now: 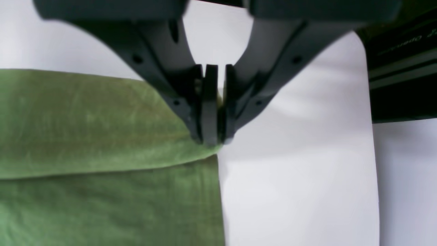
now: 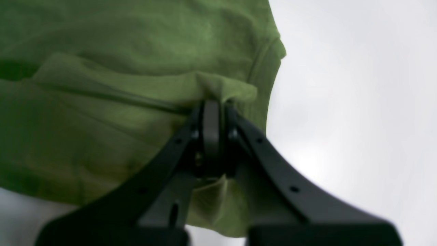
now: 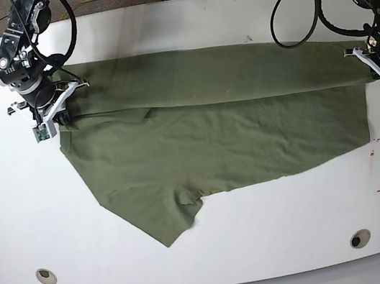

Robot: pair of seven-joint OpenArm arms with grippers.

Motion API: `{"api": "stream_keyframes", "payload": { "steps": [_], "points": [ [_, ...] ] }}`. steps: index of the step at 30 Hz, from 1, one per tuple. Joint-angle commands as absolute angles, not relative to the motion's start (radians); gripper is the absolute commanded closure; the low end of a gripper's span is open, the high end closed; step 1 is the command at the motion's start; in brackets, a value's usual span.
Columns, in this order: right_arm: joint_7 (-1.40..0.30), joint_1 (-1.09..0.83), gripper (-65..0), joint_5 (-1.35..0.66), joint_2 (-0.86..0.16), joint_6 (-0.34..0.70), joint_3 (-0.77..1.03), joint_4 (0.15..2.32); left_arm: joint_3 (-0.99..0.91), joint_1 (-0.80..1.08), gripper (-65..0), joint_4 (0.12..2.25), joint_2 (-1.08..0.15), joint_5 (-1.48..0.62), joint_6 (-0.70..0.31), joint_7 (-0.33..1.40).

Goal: Layout the t-shirt on the table in an organized manner, then fold the t-shirt properly
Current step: 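Lift the shirt edge with both grippers and shake it flat, then pull the shirt edge toward the robot with both grippers and lower it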

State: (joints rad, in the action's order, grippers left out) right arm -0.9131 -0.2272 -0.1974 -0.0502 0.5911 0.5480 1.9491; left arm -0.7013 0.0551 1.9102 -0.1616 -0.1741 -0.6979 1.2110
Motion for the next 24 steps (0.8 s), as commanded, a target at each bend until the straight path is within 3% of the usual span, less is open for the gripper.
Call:
{"api": "stream_keyframes", "payload": {
  "steps": [1, 3, 7, 11, 15, 19, 24],
  "points": [
    [-0.889, -0.222, -1.0, -0.205, -0.061, 0.584, 0.550, 1.966, -0.705, 0.047, -2.8, 1.926, -0.180, -0.173, -0.698, 1.196],
    [-0.889, -0.225, -4.0, -0.205, -0.061, 0.584, 0.550, 1.966, -0.705, 0.050, -7.8, 1.926, -0.180, -0.173, -0.698, 1.196],
    [-0.889, -0.228, -18.7, -0.205, -0.058, 0.582, 0.555, 1.966, -0.707, 0.050, -21.7, 1.926, -0.191, -0.173, -0.698, 1.196],
    [-0.889, -0.229, -42.8, -0.205, -0.058, 0.582, 0.555, 1.966, -0.713, 0.051, -40.3, 1.926, -0.206, -0.173, -0.698, 1.196],
    [-0.889, -0.232, -55.6, -0.203, -0.061, 0.582, 0.556, 1.968, -0.714, 0.047, -46.7, 1.926, -0.208, -0.173, -0.698, 1.196],
    [-0.889, -0.254, -56.4, -0.211, -0.064, 0.588, 0.556, 1.974, -0.714, 0.042, -46.0, 1.926, -0.220, -0.174, -0.698, 1.196],
    [-0.889, -0.289, -52.3, -0.214, -0.058, 0.591, 0.552, 1.991, -0.714, 0.042, -45.8, 1.926, -0.240, -0.177, -0.698, 1.193]
  ]
}}
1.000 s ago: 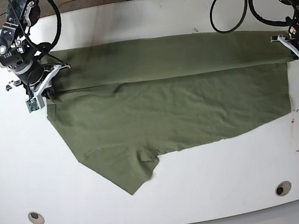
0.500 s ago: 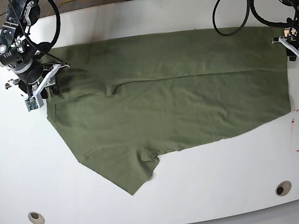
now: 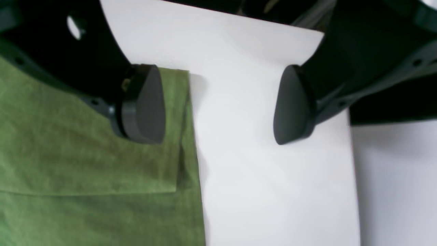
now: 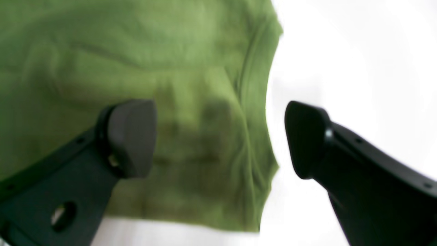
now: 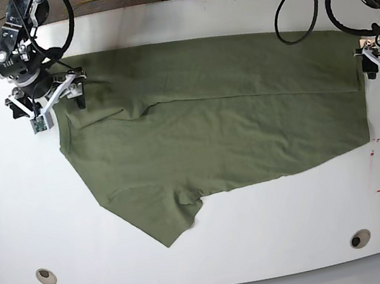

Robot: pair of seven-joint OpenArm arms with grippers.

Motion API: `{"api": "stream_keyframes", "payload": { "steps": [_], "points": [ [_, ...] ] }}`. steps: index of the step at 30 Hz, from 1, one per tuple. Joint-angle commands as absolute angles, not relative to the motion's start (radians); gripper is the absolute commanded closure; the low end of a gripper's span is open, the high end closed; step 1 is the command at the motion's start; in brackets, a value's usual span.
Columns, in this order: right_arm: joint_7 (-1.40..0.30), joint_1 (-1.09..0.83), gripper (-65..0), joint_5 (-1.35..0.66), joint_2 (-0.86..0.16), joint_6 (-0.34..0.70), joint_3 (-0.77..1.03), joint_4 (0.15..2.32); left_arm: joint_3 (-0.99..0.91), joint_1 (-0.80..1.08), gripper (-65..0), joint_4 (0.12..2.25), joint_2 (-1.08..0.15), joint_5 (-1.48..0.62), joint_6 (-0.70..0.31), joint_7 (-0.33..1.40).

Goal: Layout the t-shirt on the table in an organized manner, then fold the t-shirt properly
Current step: 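Pull the shirt edge toward the robot with both grippers and lower it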

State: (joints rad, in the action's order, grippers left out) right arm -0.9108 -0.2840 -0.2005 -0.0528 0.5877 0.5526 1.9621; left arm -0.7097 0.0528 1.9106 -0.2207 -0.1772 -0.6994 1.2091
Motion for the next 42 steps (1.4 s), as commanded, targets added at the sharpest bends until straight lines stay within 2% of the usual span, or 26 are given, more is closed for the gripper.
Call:
{"api": "stream_keyframes", "payload": {
  "steps": [1, 8, 16, 19, 20, 21, 22, 25, 27, 29, 42],
  "points": [
    [-0.889, -0.295, -51.7, -0.216, -0.058, 0.593, 0.550, 1.991, -0.714, 0.042, -45.8, 1.926, -0.240, -0.177, -0.698, 1.193],
    [-0.888, -0.309, -43.6, -0.216, -0.016, 0.593, 0.549, 1.971, -0.707, 0.062, -45.8, 1.923, -0.219, -0.173, -0.698, 1.178],
    [-0.885, -0.286, -26.3, -0.216, -0.013, 0.596, 0.545, 1.886, -0.682, 0.119, -45.4, 1.848, -0.140, -0.125, -0.698, 1.052],
    [-0.885, -0.269, -19.3, -0.214, -0.016, 0.621, 0.542, 1.837, -0.653, 0.127, -39.6, 1.801, -0.131, -0.094, -0.698, 1.004],
    [-0.885, -0.265, -16.2, -0.213, -0.018, 0.636, 0.545, 1.814, -0.642, 0.131, -33.6, 1.781, -0.130, -0.084, -0.698, 0.977],
    [-0.885, -0.262, -15.1, -0.211, -0.019, 0.642, 0.545, 1.808, -0.639, 0.136, -31.2, 1.773, -0.130, -0.082, -0.698, 0.969],
    [-0.883, -0.257, -12.0, -0.205, -0.019, 0.662, 0.547, 1.793, -0.631, 0.150, -24.4, 1.753, -0.130, -0.079, -0.698, 0.946],
    [-0.883, -0.254, -7.8, -0.203, -0.024, 0.685, 0.549, 1.764, -0.624, 0.156, -12.8, 1.715, -0.133, -0.077, -0.698, 0.928],
    [-0.883, -0.254, -6.3, -0.203, -0.036, 0.690, 0.547, 1.751, -0.622, 0.156, -8.1, 1.692, -0.134, -0.077, -0.698, 0.928],
    [-0.874, -0.257, -6.3, -0.205, -0.039, 0.690, 0.547, 1.741, -0.622, 0.162, -6.4, 1.678, -0.136, -0.071, -0.698, 0.928],
    [-0.782, -0.352, -6.3, -0.211, -0.056, 0.690, 0.549, 1.704, -0.622, 0.257, -6.1, 1.679, -0.136, -0.035, -0.698, 0.926]
  ]
}}
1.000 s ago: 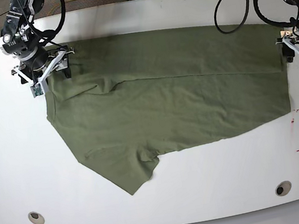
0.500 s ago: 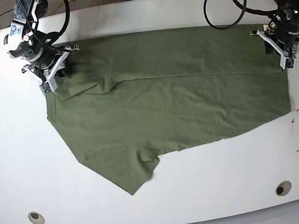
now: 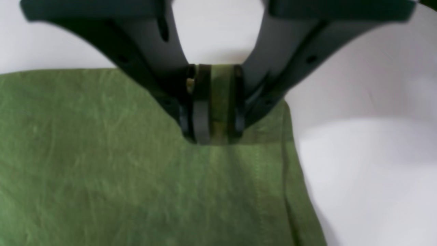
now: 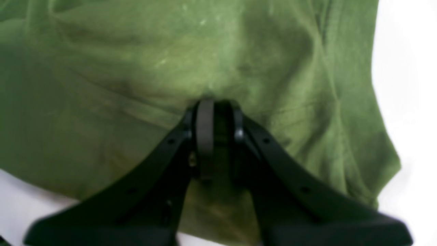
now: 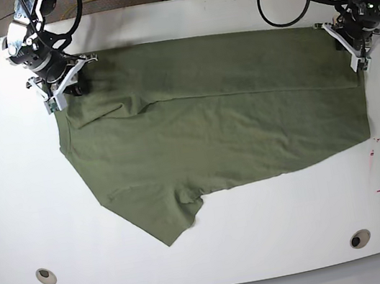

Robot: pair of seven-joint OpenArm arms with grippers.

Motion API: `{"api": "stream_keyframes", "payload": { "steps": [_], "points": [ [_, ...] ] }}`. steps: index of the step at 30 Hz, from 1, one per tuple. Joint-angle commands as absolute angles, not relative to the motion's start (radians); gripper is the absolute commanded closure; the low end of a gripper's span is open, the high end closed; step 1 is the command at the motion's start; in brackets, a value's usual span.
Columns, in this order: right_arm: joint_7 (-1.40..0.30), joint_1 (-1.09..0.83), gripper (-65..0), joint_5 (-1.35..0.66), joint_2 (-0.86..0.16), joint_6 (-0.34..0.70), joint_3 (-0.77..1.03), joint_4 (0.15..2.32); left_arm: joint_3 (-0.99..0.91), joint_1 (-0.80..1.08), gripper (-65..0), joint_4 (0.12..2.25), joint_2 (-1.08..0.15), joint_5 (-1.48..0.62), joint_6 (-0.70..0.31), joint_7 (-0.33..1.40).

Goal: Layout the t-shirt on the table in an organized manner, then fold the t-shirt properly
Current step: 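Pull the shirt edge toward the robot with both grippers and lower it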

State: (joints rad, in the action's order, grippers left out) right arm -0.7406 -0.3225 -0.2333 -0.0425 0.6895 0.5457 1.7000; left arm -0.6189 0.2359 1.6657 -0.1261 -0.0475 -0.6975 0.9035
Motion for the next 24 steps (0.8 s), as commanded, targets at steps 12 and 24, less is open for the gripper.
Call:
{"api": "stream_keyframes", "payload": {
  "steps": [12, 24],
  "points": [
    [-0.780, -0.464, -6.3, -0.214, -0.054, 0.690, 0.588, 1.799, -0.622, 0.375, -6.3, 1.776, -0.136, -0.038, -0.698, 0.926],
    [-0.783, -0.499, -6.5, -0.206, -0.051, 0.685, 0.588, 1.827, -0.627, 0.412, -6.3, 1.804, -0.133, -0.038, -0.698, 0.926]
  ]
}}
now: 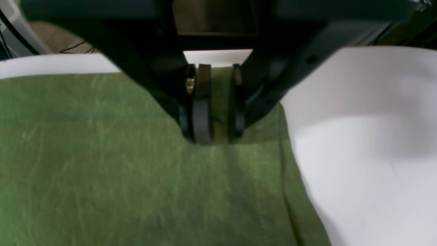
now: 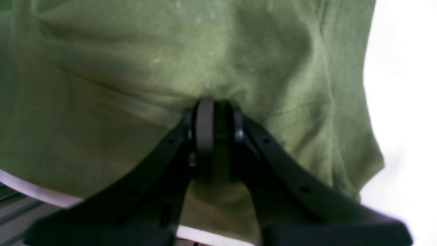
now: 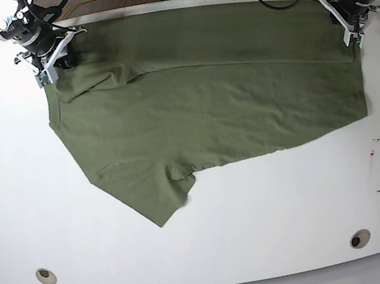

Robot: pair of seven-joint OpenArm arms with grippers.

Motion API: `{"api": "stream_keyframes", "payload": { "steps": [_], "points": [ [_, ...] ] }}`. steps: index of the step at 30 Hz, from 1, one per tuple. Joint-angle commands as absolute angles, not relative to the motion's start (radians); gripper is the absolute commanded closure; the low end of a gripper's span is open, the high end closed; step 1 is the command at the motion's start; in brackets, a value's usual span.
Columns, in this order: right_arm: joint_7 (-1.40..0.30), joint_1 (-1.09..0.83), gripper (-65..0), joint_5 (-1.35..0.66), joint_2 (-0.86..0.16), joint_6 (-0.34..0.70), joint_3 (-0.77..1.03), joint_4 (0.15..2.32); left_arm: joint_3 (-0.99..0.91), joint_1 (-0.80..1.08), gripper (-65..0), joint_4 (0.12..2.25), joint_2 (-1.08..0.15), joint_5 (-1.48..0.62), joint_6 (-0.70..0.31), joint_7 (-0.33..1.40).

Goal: Layout the t-shirt on the table in an organized manner, then fold the t-shirt properly
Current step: 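Pull the shirt edge toward the robot with both grippers and lower it, then release the shirt and move the right gripper toward the shirt's middle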

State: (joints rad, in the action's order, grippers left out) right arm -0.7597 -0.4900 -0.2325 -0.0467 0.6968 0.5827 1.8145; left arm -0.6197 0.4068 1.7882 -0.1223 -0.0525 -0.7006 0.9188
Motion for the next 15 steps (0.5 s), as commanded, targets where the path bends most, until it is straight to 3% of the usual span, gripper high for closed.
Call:
{"api": "stream_keyframes", "payload": {
  "steps": [1, 5, 6, 7, 9, 11, 15],
  "points": [
    [-0.783, -0.496, -6.8, -0.208, -0.051, 0.684, 0.588, 1.831, -0.627, 0.412, -6.4, 1.805, -0.133, -0.038, -0.698, 0.926],
    [-0.783, -0.487, -16.3, -0.205, -0.053, 0.679, 0.588, 1.867, -0.627, 0.403, -11.0, 1.836, -0.134, -0.038, -0.698, 0.926],
    [-0.783, -0.475, -23.5, -0.203, -0.051, 0.674, 0.590, 1.890, -0.627, 0.389, -15.3, 1.854, -0.133, -0.038, -0.698, 0.928],
    [-0.785, -0.472, -25.7, -0.203, -0.051, 0.671, 0.590, 1.897, -0.627, 0.384, -16.9, 1.860, -0.133, -0.038, -0.698, 0.931],
    [-0.785, -0.461, -38.2, -0.203, -0.051, 0.634, 0.590, 1.937, -0.627, 0.351, -27.6, 1.888, -0.133, -0.038, -0.698, 0.969],
    [-0.785, -0.456, -44.9, -0.203, -0.051, 0.611, 0.590, 1.962, -0.627, 0.318, -34.6, 1.906, -0.134, -0.038, -0.698, 1.009],
    [-0.789, -0.418, -49.8, -0.208, -0.058, 0.599, 0.587, 1.980, -0.630, 0.252, -41.5, 1.942, -0.134, -0.038, -0.698, 1.070]
  ]
}}
